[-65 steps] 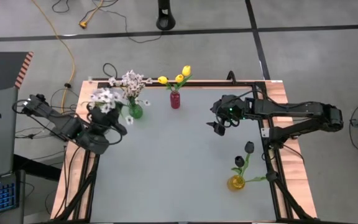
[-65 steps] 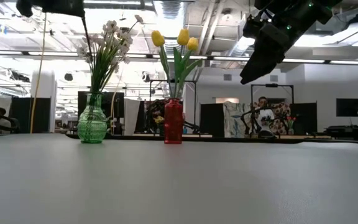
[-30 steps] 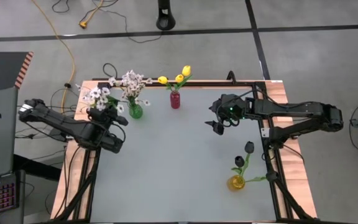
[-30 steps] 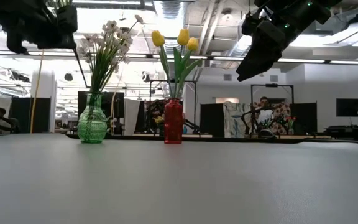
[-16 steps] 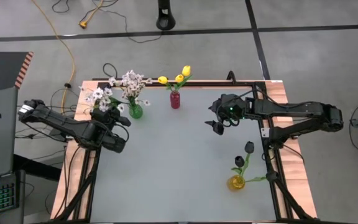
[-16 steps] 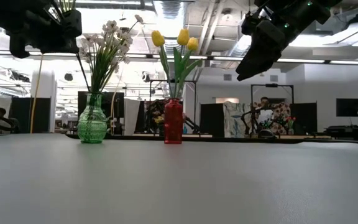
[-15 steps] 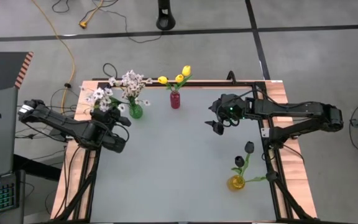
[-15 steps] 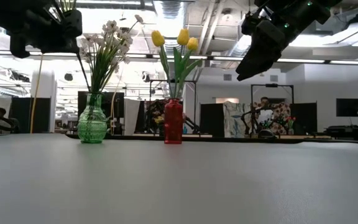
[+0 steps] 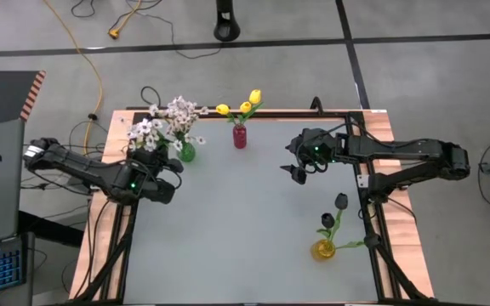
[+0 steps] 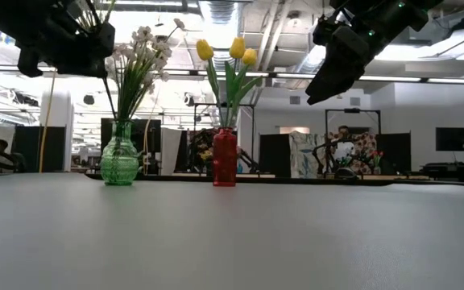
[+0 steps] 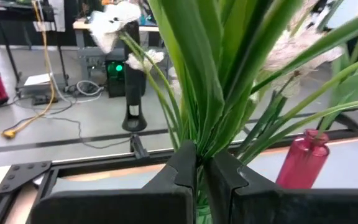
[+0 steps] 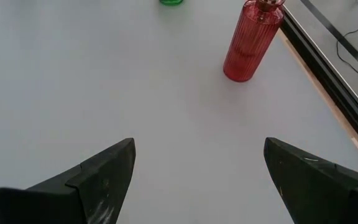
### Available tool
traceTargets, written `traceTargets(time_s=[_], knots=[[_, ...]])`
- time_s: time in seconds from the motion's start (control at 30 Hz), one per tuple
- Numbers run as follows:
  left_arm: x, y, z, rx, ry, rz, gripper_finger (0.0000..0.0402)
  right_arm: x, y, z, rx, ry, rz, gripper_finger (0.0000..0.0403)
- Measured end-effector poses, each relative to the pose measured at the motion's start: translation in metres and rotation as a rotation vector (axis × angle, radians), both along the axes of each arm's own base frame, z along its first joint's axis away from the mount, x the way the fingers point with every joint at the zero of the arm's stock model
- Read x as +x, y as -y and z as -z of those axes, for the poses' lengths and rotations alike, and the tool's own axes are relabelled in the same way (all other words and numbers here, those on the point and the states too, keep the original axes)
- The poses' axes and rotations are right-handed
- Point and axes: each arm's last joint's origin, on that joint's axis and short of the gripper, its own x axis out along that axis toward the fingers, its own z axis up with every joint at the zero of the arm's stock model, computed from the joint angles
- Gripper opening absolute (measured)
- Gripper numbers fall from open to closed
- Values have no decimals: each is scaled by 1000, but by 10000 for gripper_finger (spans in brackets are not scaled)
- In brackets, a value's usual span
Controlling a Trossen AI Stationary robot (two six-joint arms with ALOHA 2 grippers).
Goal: Sort flowers into vase by color
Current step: Put the white flowers into the green vase
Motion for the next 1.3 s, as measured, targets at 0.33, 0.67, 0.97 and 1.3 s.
traceTargets(time_s=[0.33,0.67,0.97,1.3], knots=[[1,-8,2,-68,-21,-26,0,0,0,0,0,0,0,383],[8,-9,-1,-77,-51,-3,0,0,0,0,0,0,0,383],[20,-18,-8,-64,-94,2,12,0,0,0,0,0,0,383],[21,-28,-5,-165,-180,64,133,0,0,0,0,0,0,383]])
